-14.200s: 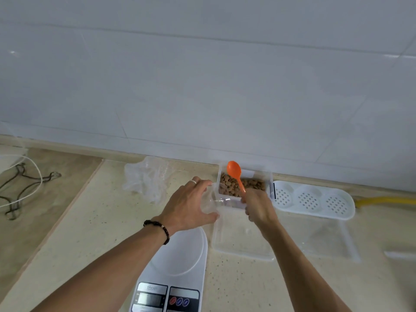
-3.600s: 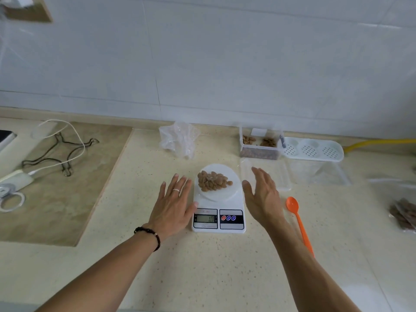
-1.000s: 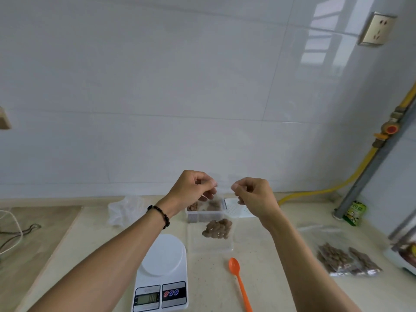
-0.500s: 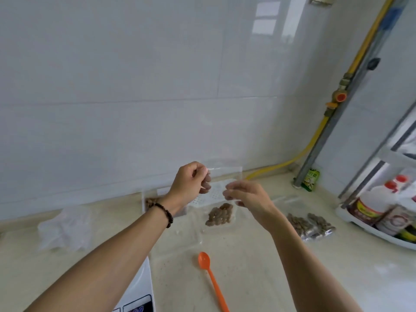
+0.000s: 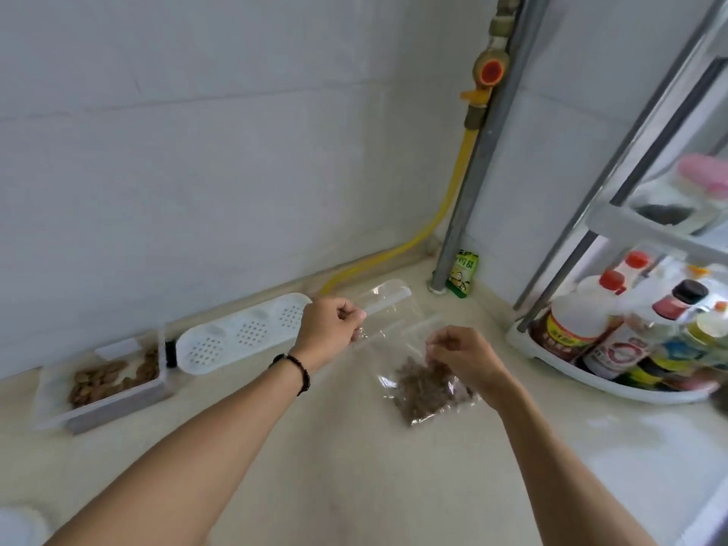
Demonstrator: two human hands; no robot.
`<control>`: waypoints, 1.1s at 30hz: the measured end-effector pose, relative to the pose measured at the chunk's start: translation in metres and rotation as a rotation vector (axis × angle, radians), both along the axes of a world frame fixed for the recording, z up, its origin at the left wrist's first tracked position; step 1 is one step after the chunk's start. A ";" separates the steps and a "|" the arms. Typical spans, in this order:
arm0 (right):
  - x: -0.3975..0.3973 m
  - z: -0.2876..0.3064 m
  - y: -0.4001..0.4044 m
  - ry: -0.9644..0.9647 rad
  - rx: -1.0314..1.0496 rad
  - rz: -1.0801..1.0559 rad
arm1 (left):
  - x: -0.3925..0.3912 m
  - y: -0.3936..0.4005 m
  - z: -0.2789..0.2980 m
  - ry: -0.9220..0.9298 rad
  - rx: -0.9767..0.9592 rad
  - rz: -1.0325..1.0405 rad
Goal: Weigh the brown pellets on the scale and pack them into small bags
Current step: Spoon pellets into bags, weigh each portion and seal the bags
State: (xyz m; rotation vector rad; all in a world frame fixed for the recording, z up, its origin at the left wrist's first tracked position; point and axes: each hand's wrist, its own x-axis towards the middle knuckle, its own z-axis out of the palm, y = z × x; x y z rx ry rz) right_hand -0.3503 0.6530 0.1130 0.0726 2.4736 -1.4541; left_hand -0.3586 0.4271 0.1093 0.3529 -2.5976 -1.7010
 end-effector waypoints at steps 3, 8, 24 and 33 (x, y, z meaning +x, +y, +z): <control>-0.035 -0.016 0.034 -0.013 0.076 -0.013 | -0.037 0.037 -0.022 -0.046 -0.033 -0.023; -0.075 -0.051 0.066 -0.084 0.199 -0.020 | -0.077 0.072 -0.061 -0.100 -0.142 -0.058; -0.086 -0.085 0.073 0.009 0.545 0.063 | -0.079 0.076 -0.099 -0.074 -0.553 -0.213; -0.055 -0.078 -0.065 0.330 0.493 0.342 | 0.016 -0.029 -0.103 0.035 -0.928 -0.229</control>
